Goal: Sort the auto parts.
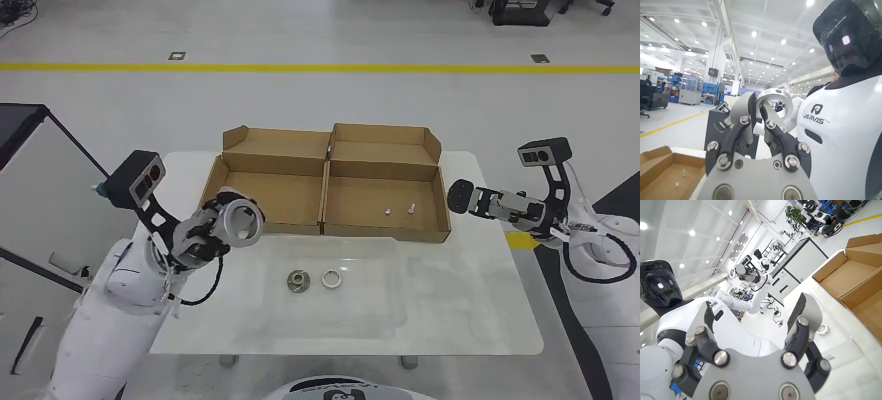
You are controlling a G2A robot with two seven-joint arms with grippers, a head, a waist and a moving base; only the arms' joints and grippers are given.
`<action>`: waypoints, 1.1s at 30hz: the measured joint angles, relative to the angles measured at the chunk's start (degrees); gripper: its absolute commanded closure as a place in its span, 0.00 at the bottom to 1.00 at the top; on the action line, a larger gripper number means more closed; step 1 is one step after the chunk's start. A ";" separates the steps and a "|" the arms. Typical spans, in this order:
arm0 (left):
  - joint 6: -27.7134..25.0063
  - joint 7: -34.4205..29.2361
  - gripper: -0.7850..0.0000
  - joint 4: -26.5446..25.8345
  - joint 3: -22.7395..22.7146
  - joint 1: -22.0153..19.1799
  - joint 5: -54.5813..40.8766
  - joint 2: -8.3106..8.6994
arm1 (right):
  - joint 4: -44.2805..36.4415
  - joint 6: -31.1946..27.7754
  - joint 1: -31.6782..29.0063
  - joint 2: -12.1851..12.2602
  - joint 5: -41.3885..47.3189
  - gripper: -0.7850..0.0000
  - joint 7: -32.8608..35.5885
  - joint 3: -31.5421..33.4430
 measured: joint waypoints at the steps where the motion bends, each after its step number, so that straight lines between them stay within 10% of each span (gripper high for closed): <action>1: 0.02 -0.10 1.00 -0.17 0.65 -0.23 -1.73 -0.05 | 0.00 0.00 0.00 0.00 0.00 0.00 0.00 0.00; 18: 0.02 -7.38 1.00 0.02 1.51 -1.91 -19.73 -1.75 | 0.00 0.00 0.00 0.00 0.00 0.00 0.00 0.00; 33: 0.02 -14.12 1.00 1.93 -3.99 -2.23 -11.58 -3.38 | 0.00 0.00 0.00 0.00 0.00 0.00 0.00 0.00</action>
